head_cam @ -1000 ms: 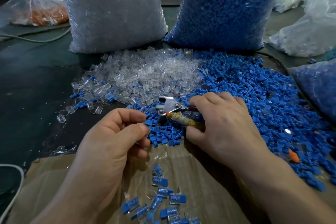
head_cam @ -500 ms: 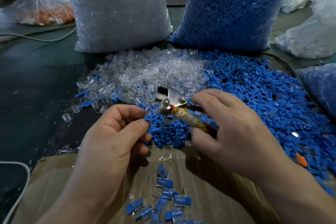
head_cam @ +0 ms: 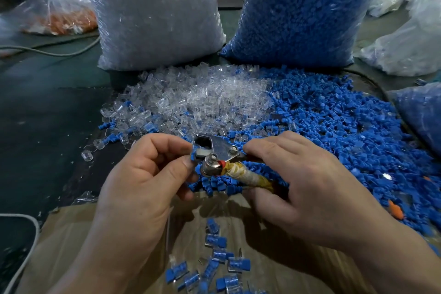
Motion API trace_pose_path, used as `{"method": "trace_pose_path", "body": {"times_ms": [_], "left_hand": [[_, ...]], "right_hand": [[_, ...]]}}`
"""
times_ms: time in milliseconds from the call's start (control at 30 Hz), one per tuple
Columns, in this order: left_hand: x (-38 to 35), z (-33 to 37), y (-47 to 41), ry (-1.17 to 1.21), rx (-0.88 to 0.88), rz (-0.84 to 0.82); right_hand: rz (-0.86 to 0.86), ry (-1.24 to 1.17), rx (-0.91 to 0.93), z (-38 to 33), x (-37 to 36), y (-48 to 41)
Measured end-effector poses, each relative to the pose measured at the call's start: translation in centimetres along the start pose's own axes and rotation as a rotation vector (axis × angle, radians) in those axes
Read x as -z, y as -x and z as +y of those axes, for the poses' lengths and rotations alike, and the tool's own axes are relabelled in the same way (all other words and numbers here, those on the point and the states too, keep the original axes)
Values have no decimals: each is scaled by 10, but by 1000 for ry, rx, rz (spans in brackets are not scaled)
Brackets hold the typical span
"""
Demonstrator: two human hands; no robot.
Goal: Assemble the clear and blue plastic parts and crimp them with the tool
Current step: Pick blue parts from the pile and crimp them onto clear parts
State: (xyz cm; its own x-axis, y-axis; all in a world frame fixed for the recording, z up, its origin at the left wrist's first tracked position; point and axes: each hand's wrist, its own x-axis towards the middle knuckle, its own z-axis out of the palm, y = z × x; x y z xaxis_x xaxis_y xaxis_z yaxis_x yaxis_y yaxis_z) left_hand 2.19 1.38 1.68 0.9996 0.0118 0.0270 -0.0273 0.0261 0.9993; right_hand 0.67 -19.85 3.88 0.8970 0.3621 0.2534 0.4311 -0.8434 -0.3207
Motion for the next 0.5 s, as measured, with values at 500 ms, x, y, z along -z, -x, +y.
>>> {"method": "trace_pose_path", "body": {"times_ms": [500], "left_hand": [[-3,5,5,-25,-33,19]], "right_hand": [[-18,24,-24,-4,3,-6]]}}
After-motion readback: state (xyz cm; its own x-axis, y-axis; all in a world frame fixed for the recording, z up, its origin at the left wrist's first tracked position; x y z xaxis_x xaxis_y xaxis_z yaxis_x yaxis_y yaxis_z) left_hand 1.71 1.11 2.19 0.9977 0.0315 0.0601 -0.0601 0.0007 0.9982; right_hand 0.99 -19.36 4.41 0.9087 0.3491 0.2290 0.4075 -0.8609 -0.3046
